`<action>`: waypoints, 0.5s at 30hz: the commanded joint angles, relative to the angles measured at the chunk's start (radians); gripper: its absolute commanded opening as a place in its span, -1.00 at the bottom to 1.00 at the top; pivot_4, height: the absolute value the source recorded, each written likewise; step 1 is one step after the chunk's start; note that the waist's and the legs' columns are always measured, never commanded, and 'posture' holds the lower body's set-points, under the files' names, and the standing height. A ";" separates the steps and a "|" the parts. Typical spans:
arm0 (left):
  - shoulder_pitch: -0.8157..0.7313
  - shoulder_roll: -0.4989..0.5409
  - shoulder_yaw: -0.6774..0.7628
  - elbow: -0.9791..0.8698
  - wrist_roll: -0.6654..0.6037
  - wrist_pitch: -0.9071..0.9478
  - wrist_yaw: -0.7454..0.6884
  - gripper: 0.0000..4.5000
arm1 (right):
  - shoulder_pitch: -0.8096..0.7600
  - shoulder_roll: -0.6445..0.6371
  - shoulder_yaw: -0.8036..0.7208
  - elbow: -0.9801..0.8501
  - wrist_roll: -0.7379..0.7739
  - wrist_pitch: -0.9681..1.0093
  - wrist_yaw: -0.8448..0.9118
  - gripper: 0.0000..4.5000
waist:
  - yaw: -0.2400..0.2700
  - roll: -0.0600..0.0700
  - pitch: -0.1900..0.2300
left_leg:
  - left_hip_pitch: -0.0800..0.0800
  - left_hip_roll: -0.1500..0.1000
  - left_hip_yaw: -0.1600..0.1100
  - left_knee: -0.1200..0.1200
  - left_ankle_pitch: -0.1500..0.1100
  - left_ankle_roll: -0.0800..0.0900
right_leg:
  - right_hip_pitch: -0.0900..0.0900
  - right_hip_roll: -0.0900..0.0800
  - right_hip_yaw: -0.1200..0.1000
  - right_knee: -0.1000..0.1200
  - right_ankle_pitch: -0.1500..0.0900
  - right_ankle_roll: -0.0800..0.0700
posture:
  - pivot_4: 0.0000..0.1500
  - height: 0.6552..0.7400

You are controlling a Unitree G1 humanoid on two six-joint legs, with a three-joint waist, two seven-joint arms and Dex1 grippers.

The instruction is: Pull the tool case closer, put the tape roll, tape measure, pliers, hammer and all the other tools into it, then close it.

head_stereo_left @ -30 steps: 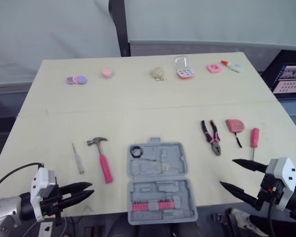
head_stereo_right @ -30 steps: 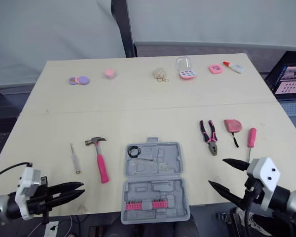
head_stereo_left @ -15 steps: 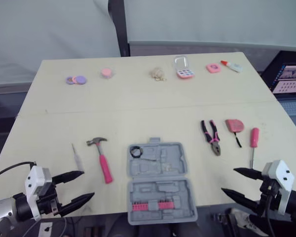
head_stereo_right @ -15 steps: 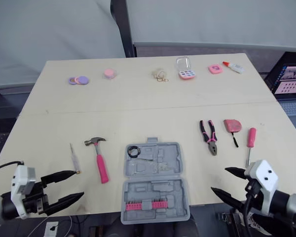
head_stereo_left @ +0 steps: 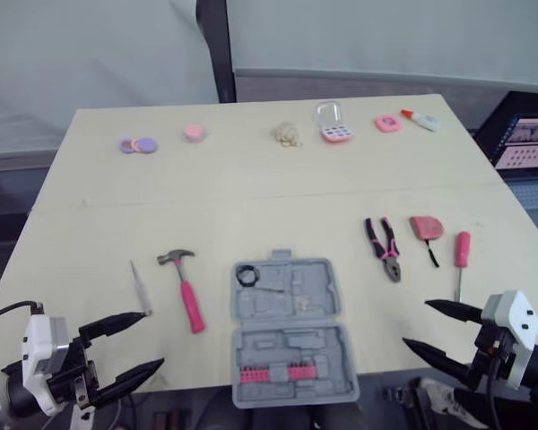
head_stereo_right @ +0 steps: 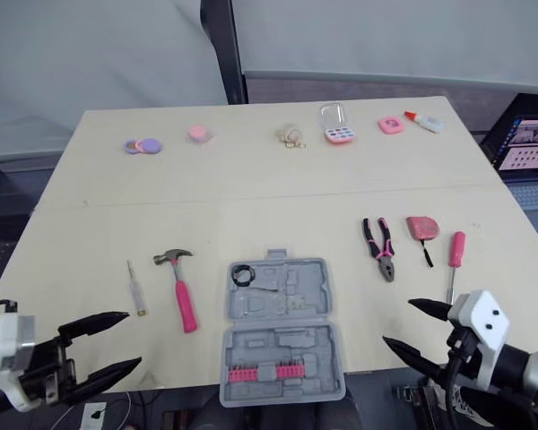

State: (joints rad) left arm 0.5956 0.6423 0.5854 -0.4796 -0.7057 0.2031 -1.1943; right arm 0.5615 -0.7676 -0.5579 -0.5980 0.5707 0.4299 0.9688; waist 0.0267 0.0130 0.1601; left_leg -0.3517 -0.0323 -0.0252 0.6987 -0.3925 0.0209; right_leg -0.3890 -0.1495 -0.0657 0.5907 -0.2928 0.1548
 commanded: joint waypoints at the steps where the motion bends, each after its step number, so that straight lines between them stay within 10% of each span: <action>1: -0.027 0.007 -0.012 -0.035 -0.053 -0.021 -0.041 0.98 | 0.016 0.022 -0.023 -0.025 0.000 -0.021 -0.010 1.00 | 0.001 0.000 0.000 | 0.000 0.000 0.000 0.000 0.000 0.000 | 0.000 0.000 0.000 0.000 0.000 0.000 | 1.00 1.00; 15: -0.169 0.027 -0.116 -0.014 -0.046 -0.023 -0.066 0.98 | -0.058 0.042 -0.072 0.004 -0.046 0.052 -0.199 1.00 | -0.003 0.000 0.000 | 0.001 0.000 0.001 0.000 0.000 0.000 | 0.000 0.000 0.000 0.000 0.000 0.000 | 1.00 1.00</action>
State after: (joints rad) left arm 0.4362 0.6581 0.4761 -0.4953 -0.7429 0.1899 -1.2523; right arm 0.5272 -0.7249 -0.6018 -0.6037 0.5449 0.4639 0.8282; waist 0.0235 0.0127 0.1598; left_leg -0.3508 -0.0326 -0.0239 0.6987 -0.3925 0.0211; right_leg -0.3888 -0.1490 -0.0657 0.5911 -0.2928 0.1548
